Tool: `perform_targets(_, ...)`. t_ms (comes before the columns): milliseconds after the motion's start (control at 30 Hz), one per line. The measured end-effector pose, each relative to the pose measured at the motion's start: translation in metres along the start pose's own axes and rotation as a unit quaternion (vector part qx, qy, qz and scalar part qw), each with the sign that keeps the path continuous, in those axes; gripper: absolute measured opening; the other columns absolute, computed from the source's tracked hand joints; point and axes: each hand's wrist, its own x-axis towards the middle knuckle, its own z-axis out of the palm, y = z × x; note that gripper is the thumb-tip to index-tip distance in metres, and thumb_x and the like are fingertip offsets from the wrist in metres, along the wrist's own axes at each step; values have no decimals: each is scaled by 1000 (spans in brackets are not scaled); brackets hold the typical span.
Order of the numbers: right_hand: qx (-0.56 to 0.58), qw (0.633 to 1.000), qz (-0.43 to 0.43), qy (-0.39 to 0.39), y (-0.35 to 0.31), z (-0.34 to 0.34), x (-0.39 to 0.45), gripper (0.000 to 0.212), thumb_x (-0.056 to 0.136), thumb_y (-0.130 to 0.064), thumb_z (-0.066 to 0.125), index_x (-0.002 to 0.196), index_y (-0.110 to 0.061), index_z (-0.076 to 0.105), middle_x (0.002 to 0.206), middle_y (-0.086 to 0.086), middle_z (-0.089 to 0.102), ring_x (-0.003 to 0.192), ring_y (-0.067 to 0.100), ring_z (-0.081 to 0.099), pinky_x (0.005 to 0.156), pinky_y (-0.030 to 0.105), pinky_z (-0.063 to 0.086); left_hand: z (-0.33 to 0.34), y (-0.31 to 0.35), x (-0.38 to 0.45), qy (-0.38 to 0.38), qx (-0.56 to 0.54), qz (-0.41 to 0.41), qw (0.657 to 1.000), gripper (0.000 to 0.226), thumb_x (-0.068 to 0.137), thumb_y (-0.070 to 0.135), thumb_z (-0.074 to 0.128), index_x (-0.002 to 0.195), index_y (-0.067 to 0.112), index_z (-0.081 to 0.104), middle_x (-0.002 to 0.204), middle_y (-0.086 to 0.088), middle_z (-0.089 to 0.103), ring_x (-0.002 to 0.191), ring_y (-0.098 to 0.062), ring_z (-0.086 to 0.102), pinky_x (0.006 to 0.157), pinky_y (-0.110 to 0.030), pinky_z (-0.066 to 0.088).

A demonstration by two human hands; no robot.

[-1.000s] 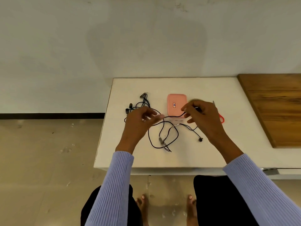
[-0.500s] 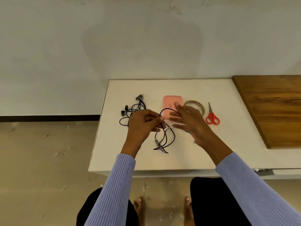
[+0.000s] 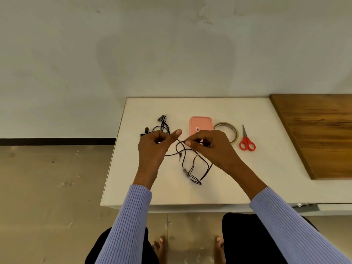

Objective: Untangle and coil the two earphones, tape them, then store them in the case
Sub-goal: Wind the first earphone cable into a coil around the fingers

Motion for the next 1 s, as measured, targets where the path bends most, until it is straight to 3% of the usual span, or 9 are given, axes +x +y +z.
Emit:
perform_targets(100,-2,999,-10,-35,6,-6,4,5,82,-25,69,83,-28,73,75,-14,67,72,18,57,64,25,41,-3,1,0,-42,8,4,999,36,75,43,73,84,8,67,79,1,67,70,-7,55,69,-23,44)
perform_targets(200,31,997,-24,-68,7,-7,7,8,81,-25,70,79,-33,71,73,-16,65,71,14,56,66,28,42,-4,5,-2,-181,9,-22,983,27,82,39,65,103,22,69,99,12,71,93,6,62,80,-15,42)
perform_targets(300,34,997,-37,-56,9,-7,10,3,79,-34,67,78,-34,70,72,-18,65,71,19,57,66,33,45,-3,4,-4,-294,30,-17,955,29,91,30,56,111,14,68,103,0,73,100,-6,66,92,-19,46)
perform_targets(433,33,999,-32,-12,15,-10,15,6,82,-22,68,84,-23,74,75,-17,69,79,21,63,73,42,49,-5,3,-5,-304,-30,-37,952,26,96,18,49,112,8,66,100,-11,73,93,-24,70,91,-35,53)
perform_targets(633,95,994,19,52,15,-10,16,10,80,-18,71,79,-28,73,75,-8,71,62,4,54,63,22,43,-6,10,-8,-350,-111,-65,928,24,96,11,44,112,7,63,104,-11,72,92,-22,71,69,-24,56)
perform_targets(767,173,982,66,31,13,-6,14,13,80,-13,67,82,-24,74,79,-1,71,74,15,61,69,33,47,-7,11,-9,-375,-181,-38,909,32,93,1,45,123,4,54,114,-12,68,102,-22,68,72,-21,55)
perform_targets(867,193,975,105,9,9,4,11,25,78,-5,52,86,-18,71,71,2,63,65,14,53,56,25,41,-7,12,-9,-382,-230,-30,895,43,89,-7,46,131,1,46,123,-15,63,112,-25,62,79,-21,53)
perform_targets(1000,191,967,166,-37,4,15,6,26,88,2,42,72,-12,57,55,-5,47,50,8,38,46,17,30,-7,9,-8,-368,-284,-56,884,59,82,-10,50,138,1,34,129,-17,58,117,-29,58,90,-26,52)
